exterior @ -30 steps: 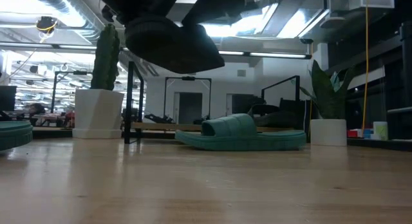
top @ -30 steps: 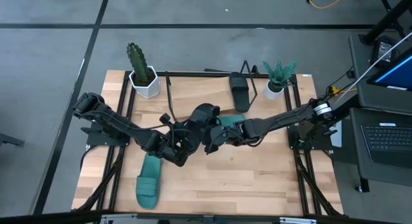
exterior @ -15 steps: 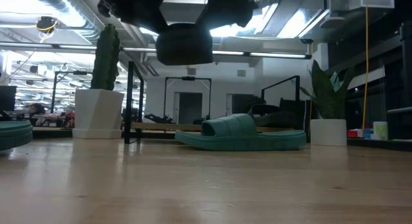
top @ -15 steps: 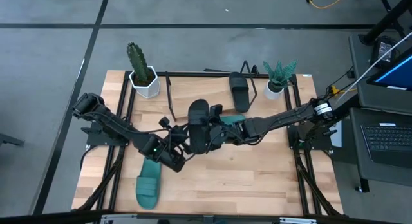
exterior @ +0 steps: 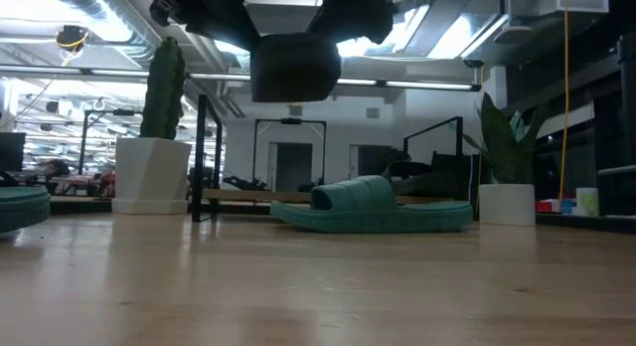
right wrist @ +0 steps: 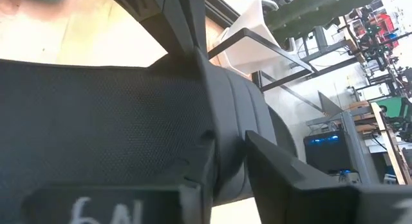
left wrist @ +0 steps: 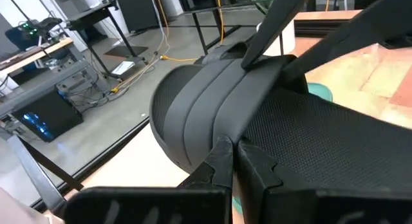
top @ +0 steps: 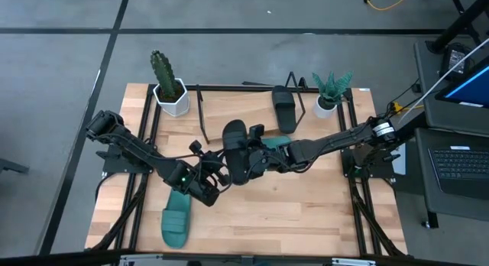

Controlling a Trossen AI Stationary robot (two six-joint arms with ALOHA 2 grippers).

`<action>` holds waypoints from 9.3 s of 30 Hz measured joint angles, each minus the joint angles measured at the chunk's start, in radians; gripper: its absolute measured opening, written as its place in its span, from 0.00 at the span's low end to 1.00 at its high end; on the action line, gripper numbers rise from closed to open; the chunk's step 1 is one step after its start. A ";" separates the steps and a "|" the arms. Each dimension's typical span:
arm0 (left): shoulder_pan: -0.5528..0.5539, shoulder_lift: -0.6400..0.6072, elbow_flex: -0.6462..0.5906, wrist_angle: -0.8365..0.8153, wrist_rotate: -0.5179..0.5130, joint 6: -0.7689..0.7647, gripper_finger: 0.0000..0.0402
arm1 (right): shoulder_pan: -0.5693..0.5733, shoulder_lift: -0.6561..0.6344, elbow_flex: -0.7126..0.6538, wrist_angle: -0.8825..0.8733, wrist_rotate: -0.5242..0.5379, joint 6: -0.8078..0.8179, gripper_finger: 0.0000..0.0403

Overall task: Pick and place slides into the shelf
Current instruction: Put the black slide on the shelf, then put the top dark green slide on the shelf

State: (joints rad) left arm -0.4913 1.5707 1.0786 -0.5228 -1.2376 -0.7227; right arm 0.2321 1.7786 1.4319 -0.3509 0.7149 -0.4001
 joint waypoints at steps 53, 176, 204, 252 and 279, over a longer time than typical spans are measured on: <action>-0.275 -0.219 0.000 -0.364 -0.018 -0.084 0.00 | -0.379 -0.251 -0.114 0.002 -0.183 -0.172 0.03; -0.229 -0.219 0.000 -0.381 0.028 -0.080 0.00 | -0.701 -0.150 -0.664 0.693 -0.446 -0.390 0.15; -0.229 -0.219 0.000 -0.381 0.028 -0.080 0.00 | -0.630 -0.228 -0.663 0.673 -0.458 -0.337 0.42; -0.254 -0.216 -0.070 -0.380 0.204 -0.107 0.00 | -0.200 -0.496 -0.596 0.228 -0.454 0.323 0.37; -0.155 -0.235 -0.700 0.814 0.394 0.168 0.00 | -0.235 -0.496 -0.925 0.634 -0.553 0.716 0.37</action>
State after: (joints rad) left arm -0.6458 1.3354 0.3783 0.2909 -0.8436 -0.5547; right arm -0.0029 1.2827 0.5067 0.2827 0.1621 0.3159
